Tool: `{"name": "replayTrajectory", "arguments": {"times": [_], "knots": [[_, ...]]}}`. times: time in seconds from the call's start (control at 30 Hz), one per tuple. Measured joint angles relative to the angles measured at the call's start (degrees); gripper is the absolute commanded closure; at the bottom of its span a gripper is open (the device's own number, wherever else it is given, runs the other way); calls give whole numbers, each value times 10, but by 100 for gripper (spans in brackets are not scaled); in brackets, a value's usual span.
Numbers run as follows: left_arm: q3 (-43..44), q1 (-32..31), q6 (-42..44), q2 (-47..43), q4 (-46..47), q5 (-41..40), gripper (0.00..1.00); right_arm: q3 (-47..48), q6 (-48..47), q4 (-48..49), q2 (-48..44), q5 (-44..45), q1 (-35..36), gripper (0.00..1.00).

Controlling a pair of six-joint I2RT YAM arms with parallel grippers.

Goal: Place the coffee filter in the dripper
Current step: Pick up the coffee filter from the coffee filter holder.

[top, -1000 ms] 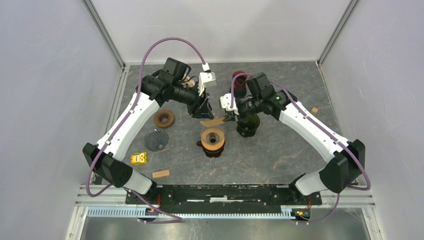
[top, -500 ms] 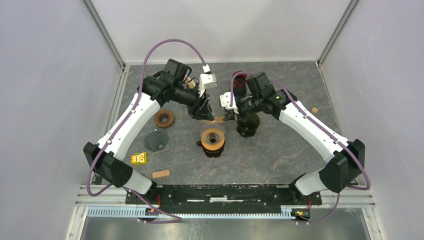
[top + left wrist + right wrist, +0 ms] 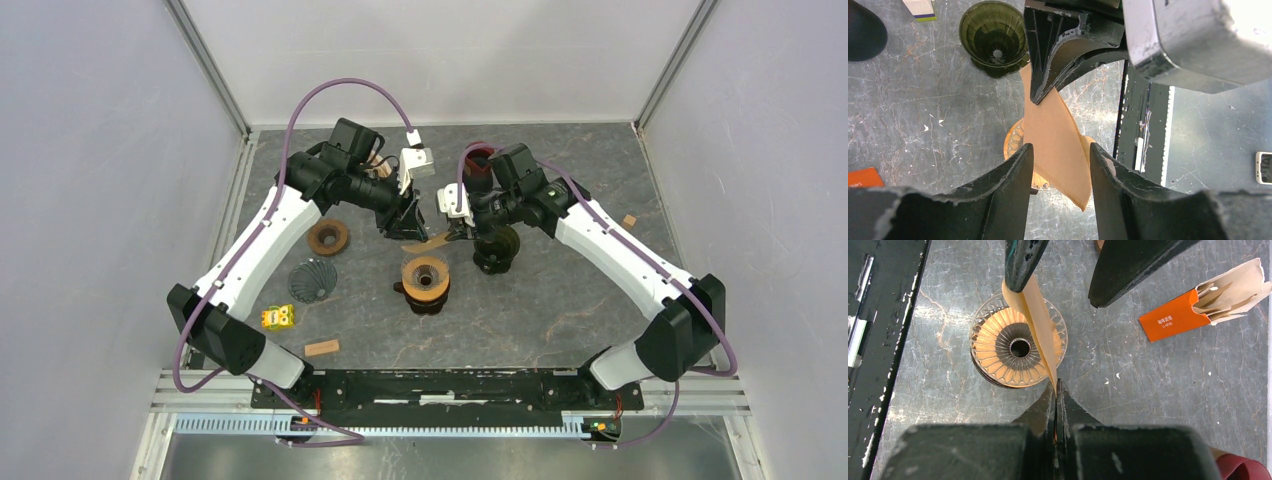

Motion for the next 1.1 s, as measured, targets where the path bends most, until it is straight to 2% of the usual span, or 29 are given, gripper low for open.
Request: {"name": "replayTrajectory", "arguments": {"times": [0.83, 1.1], "knots": [[1, 0, -1, 7, 6, -2, 48, 7, -5, -4, 8, 5, 0, 100], [6, 4, -65, 9, 49, -16, 45, -2, -37, 1, 5, 30, 0, 100]]}}
